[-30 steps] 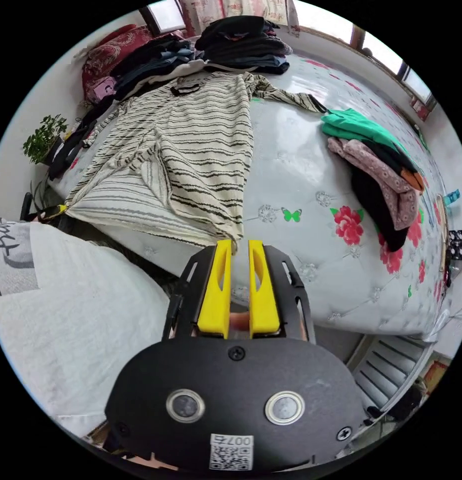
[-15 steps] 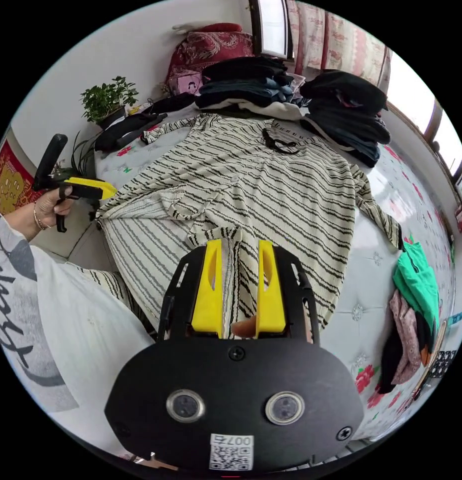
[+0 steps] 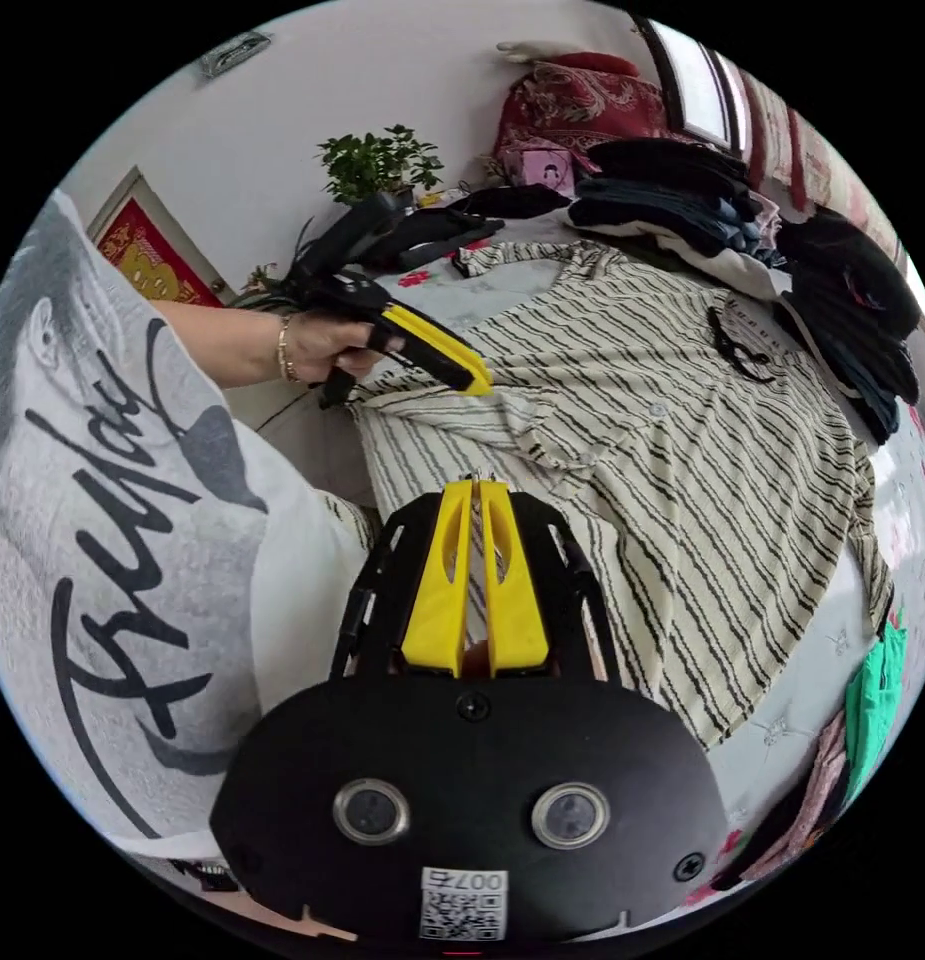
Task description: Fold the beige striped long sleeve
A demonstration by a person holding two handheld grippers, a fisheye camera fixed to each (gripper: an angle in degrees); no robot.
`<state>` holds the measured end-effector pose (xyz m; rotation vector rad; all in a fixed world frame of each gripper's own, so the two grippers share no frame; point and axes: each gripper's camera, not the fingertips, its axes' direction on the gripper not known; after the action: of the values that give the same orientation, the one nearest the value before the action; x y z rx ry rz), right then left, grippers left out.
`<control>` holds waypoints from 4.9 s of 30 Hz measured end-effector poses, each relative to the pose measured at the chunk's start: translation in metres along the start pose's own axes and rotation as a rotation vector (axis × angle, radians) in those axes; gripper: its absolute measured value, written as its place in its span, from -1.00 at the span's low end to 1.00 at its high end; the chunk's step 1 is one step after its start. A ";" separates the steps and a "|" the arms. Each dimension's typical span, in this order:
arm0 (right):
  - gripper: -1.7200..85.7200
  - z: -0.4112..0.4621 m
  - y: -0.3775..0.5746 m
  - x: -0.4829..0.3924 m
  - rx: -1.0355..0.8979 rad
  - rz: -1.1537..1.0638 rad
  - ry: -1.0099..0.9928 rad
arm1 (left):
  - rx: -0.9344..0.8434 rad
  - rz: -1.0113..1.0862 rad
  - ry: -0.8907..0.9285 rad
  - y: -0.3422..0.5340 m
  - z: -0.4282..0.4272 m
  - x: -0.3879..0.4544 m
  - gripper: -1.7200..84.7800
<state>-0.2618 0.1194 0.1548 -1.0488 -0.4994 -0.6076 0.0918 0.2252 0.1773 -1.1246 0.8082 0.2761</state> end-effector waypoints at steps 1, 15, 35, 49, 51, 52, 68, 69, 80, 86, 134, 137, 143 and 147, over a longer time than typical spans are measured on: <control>-0.96 0.008 0.001 -0.004 -0.029 -0.011 -0.078 | -0.003 0.010 0.005 -0.003 0.002 0.001 -0.82; -0.88 0.001 0.009 0.041 -0.089 0.058 -0.121 | -0.017 0.006 -0.018 0.004 0.005 0.020 -0.98; -0.96 0.021 -0.029 0.070 -0.052 -0.066 0.025 | -0.008 -0.212 -0.114 0.076 -0.033 -0.001 -0.86; -0.96 0.026 0.047 0.044 -0.152 -0.117 -0.047 | -0.112 -0.229 -0.164 0.094 -0.017 -0.021 -0.91; -0.96 0.025 0.044 0.045 -0.157 -0.095 -0.065 | -0.143 -0.242 -0.143 0.099 -0.016 -0.029 -0.96; -0.96 0.023 0.044 0.042 -0.156 -0.107 -0.070 | -0.156 -0.250 -0.147 0.102 -0.017 -0.031 -0.97; -0.84 -0.098 0.186 0.099 0.086 0.786 0.286 | 0.022 -0.497 -0.172 0.122 -0.058 -0.072 -0.79; -0.84 -0.097 0.193 0.103 0.082 0.814 0.270 | 0.000 -0.515 -0.175 0.117 -0.050 -0.080 -0.78; -0.96 -0.065 0.197 0.063 -0.071 0.705 0.269 | -0.168 -0.488 -0.254 0.102 -0.031 -0.091 -0.98; -0.96 -0.075 0.219 0.051 -0.024 0.732 0.238 | -0.149 -0.518 -0.210 0.126 -0.039 -0.097 -0.96; -0.97 -0.010 0.001 -0.003 -0.061 0.725 0.179 | 0.988 -0.642 -0.069 0.125 -0.330 -0.437 -0.98; -0.97 -0.015 0.007 -0.003 -0.053 0.714 0.176 | 0.929 -0.569 -0.027 0.096 -0.311 -0.413 -0.98; -0.97 -0.037 0.020 0.001 0.024 0.734 0.210 | 0.838 -0.099 0.146 -0.030 -0.271 -0.248 -0.97; -0.97 -0.042 0.031 0.009 0.059 0.795 0.209 | 0.731 0.204 0.351 -0.077 -0.182 -0.083 -0.86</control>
<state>-0.2304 0.0909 0.1228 -1.0134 0.0998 0.0095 0.0001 0.0474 0.2541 -0.4000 1.2110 -0.0609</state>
